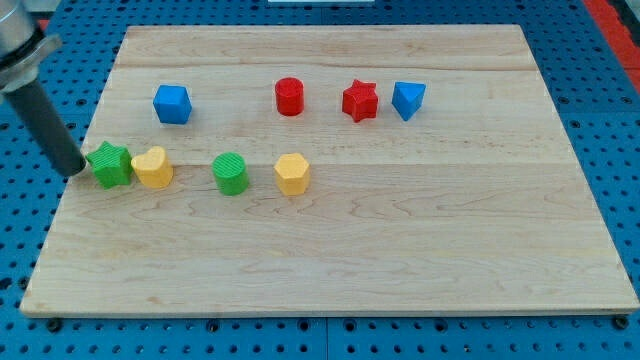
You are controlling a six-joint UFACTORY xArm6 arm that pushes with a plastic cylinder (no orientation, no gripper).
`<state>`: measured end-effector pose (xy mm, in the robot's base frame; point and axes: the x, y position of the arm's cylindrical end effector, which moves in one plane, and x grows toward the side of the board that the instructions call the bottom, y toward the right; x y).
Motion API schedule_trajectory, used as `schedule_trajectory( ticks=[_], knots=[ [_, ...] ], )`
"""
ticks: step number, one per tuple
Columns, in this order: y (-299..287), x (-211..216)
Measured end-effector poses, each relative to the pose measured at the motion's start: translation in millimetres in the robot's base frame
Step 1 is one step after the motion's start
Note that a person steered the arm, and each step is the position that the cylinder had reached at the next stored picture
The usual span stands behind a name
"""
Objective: Make a diagonal line out of green blocks and the yellow hexagon
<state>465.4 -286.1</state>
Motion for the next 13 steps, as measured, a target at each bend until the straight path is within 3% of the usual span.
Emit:
schedule_trajectory(
  ticks=[2,3,4,5,6,7,8,9,10,11,12,13],
  knots=[
    [99.7,2.0],
    [13.7,-27.2],
    [61.9,-67.1],
    [150.3,-3.6],
    [209.2,19.8],
    [207.2,30.2],
    [121.5,8.8],
    [89.1,16.7],
    [124.4,56.1],
    [181.8,56.1],
    [193.7,56.1],
    [188.4,15.2]
  ],
)
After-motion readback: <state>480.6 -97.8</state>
